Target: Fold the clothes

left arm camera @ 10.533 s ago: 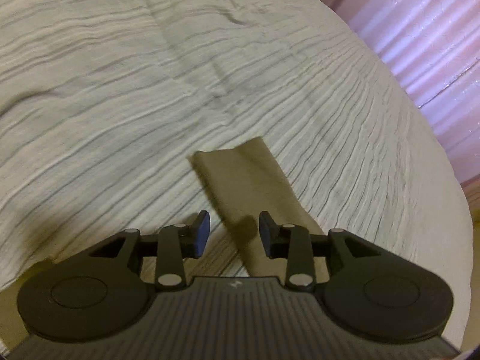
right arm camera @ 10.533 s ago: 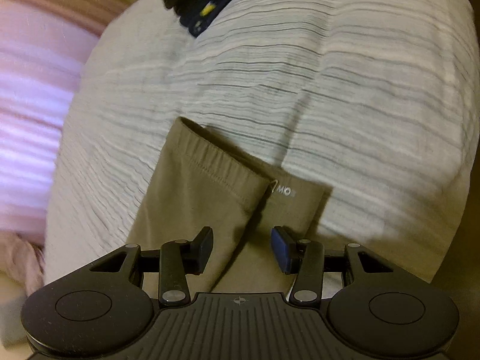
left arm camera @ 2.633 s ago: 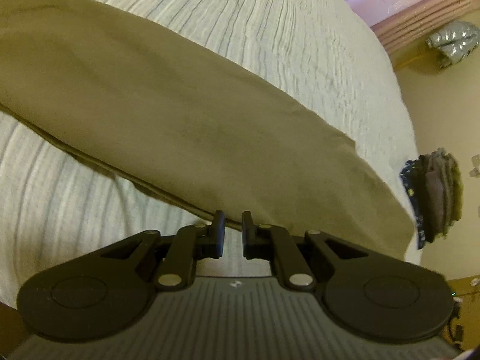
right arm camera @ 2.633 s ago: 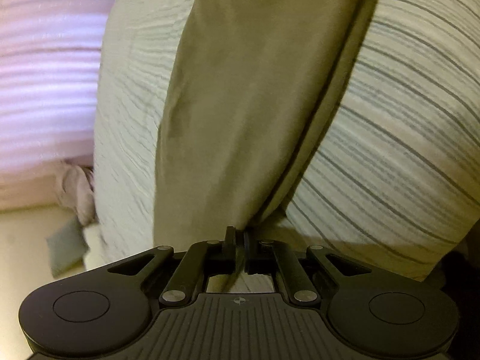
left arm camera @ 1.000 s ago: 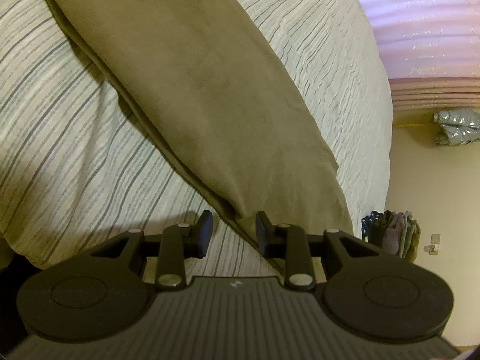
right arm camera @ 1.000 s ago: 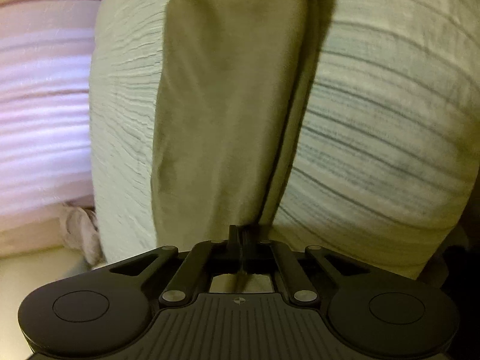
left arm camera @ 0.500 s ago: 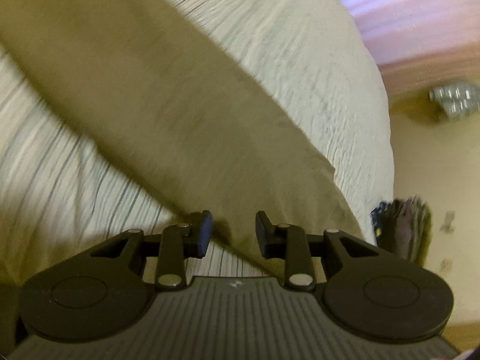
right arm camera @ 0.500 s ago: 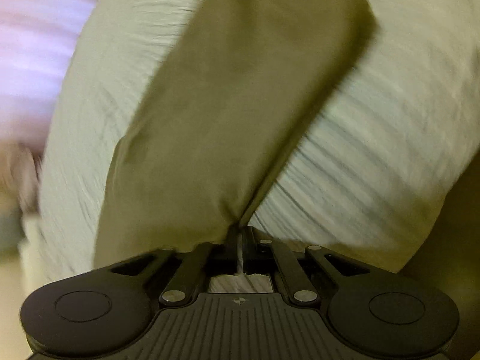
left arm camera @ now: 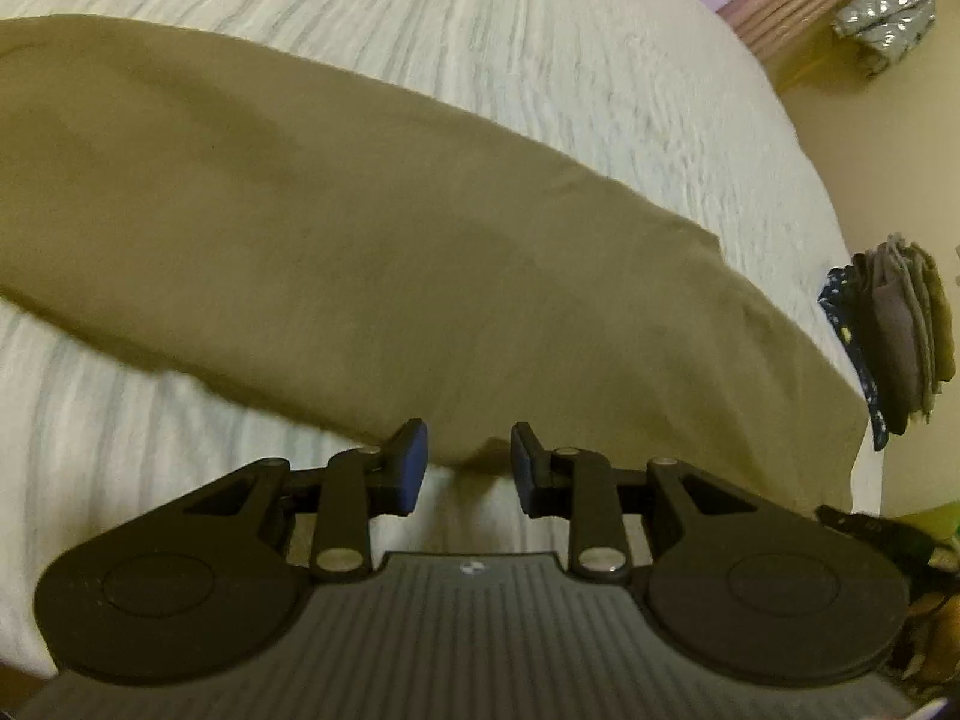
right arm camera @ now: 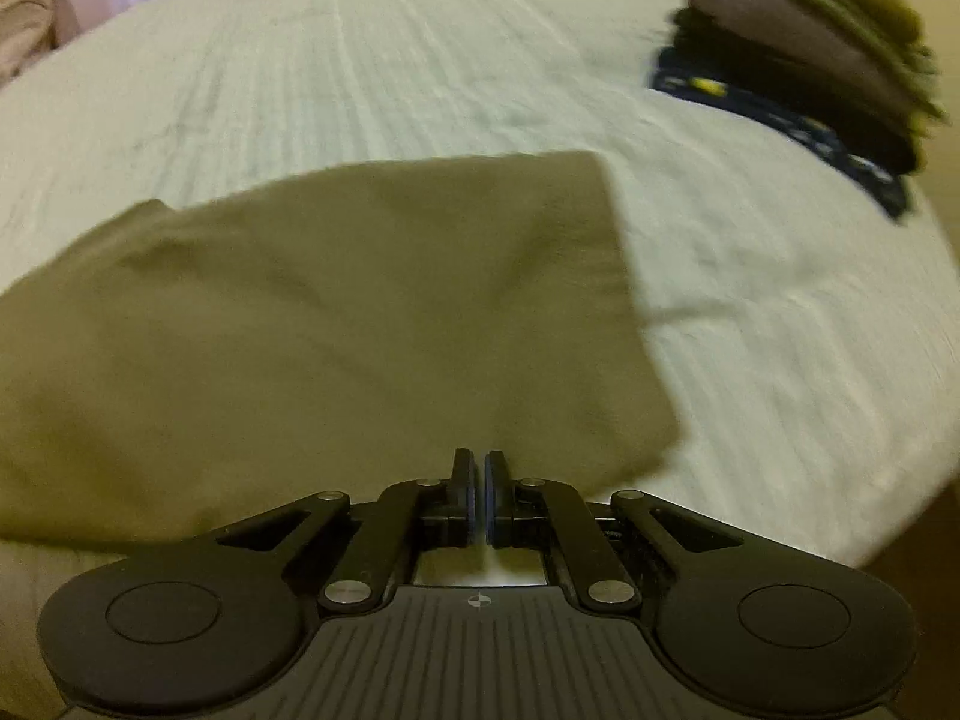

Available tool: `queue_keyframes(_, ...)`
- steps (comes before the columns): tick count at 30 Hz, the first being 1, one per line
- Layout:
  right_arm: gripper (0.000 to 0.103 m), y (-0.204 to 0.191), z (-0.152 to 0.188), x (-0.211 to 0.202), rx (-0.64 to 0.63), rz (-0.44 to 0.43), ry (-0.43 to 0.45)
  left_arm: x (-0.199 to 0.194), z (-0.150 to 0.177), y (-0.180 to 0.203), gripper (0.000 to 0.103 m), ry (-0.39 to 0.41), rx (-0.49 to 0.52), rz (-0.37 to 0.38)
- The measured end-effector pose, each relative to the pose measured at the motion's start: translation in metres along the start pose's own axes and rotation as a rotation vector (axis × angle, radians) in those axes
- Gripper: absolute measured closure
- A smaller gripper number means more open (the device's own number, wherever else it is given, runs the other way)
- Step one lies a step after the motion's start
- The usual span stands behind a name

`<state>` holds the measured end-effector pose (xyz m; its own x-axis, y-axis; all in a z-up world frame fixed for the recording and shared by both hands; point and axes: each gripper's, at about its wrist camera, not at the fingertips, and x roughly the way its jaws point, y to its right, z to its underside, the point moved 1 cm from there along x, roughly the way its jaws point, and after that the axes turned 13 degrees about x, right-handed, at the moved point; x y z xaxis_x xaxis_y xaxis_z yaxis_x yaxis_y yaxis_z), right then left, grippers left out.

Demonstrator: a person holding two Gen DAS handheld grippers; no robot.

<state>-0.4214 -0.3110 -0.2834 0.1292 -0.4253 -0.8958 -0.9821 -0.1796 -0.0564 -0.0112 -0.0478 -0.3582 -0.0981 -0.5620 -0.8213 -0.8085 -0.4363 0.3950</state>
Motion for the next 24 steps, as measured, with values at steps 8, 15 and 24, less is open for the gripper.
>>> queue_keyframes(8, 0.014, -0.043, -0.064, -0.004, -0.035, -0.141, 0.23, -0.006, -0.059, -0.007, 0.076, 0.22, 0.133, -0.054)
queue_keyframes(15, 0.014, -0.019, -0.043, 0.062, -0.088, -0.056, 0.313, -0.002, -0.045, -0.104, 0.095, 0.372, 0.154, -0.085)
queue_keyframes(24, 0.014, 0.012, -0.011, 0.002, 0.014, -0.101, 0.52, -0.077, -0.022, -0.202, 0.073, 0.572, 0.094, -0.318)
